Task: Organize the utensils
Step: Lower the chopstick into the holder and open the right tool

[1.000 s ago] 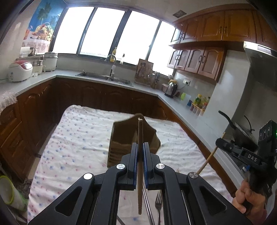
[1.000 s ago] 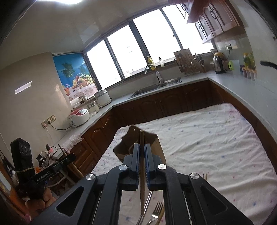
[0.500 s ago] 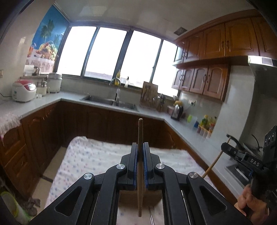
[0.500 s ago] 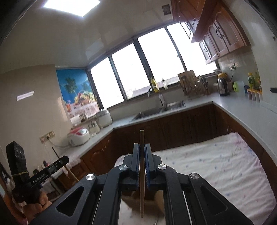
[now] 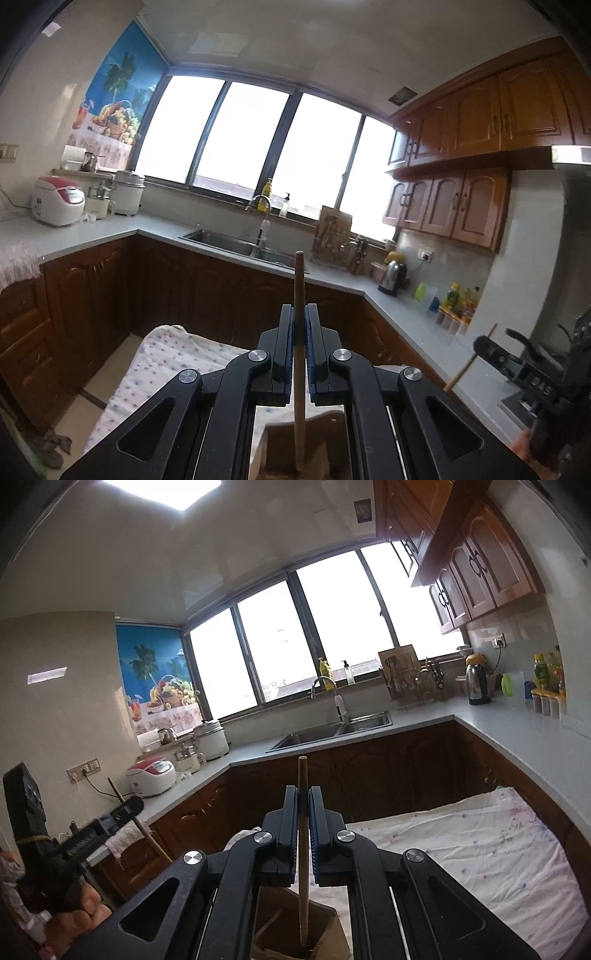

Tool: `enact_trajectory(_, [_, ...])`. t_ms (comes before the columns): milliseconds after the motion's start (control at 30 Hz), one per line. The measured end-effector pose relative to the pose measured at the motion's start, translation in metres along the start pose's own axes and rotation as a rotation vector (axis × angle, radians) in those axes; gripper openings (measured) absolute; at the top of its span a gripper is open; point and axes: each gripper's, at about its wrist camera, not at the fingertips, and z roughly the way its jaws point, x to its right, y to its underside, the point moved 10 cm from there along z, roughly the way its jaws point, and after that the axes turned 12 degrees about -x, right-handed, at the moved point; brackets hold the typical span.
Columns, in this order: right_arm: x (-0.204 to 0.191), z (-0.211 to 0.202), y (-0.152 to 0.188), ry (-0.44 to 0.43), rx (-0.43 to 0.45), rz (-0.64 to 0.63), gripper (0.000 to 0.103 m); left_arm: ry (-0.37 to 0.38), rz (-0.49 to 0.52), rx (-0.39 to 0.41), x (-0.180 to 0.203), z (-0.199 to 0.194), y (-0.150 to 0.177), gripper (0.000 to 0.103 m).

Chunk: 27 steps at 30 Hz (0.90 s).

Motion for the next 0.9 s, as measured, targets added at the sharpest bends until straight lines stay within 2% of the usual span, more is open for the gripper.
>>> enact_trajectory(233, [0.015, 0.030, 0.030, 0.012, 0.000, 0.040, 0.005, -0.029, -0.050, -0.056, -0.009, 0.064, 0.053, 0.004])
enact_trajectory(367, [0.022, 0.040, 0.046, 0.021, -0.008, 0.056, 0.005, -0.043, -0.056, -0.089, -0.011, 0.090, 0.067, 0.004])
enact_trajectory(700, [0.046, 0.060, 0.062, 0.005, -0.108, 0.130, 0.006, -0.051, -0.080, -0.174, -0.031, 0.102, 0.057, 0.004])
enact_trajectory(800, [0.046, 0.061, 0.061, -0.004, -0.137, 0.129, 0.011, -0.059, -0.075, -0.193, -0.029, 0.095, 0.053, 0.006])
enact_trajectory(900, [0.047, 0.062, 0.062, -0.004, -0.151, 0.138, 0.013, -0.060, -0.076, -0.210, -0.026, 0.092, 0.048, 0.019])
